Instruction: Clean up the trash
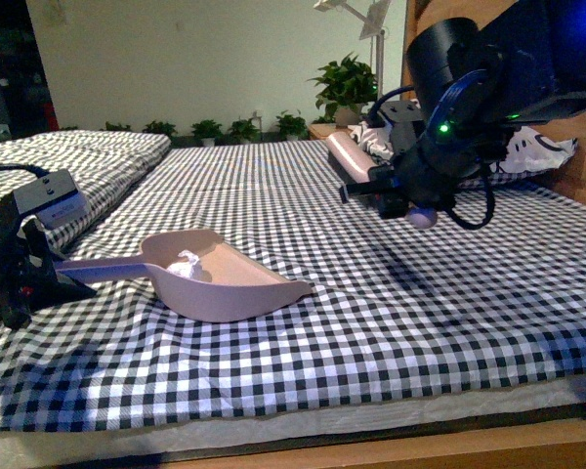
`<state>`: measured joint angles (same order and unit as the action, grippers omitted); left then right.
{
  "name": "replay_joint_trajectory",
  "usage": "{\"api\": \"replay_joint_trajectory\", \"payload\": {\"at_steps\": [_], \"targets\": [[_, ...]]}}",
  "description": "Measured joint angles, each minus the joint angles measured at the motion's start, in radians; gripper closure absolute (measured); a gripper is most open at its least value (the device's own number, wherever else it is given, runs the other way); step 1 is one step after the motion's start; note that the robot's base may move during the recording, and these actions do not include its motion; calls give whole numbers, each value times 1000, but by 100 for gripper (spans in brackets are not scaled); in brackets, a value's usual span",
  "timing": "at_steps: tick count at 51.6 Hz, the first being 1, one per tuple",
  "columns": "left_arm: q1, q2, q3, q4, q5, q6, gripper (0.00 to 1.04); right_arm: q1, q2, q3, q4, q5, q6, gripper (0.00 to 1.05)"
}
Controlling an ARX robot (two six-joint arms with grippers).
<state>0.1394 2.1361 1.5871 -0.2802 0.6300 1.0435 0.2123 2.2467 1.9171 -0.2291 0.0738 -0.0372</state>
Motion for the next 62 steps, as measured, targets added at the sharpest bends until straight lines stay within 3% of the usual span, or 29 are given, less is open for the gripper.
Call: {"api": "replay_joint_trajectory", "payload": {"at_steps": [23,32,42,48,55,62], "targets": [[-8,0,19,-75,54,-38,78,-29,-34,-39,13,-6,18,85],[-8,0,29,78,44,-97,78,-45,-50,-64,29,10,27,85],[-4,0,68,340,-115,-356,78,-76,-123,-139,78,45,66,85],[5,-5,81,466,-296,-562,78,-105,-192,-200,106,57,106,85],[19,-59,62,479,-441,-739,78,-147,-308,-290,142,20,163,85],[21,-170,-15,509,-485,-795,78,-166,-413,-361,175,-26,189,85]]}}
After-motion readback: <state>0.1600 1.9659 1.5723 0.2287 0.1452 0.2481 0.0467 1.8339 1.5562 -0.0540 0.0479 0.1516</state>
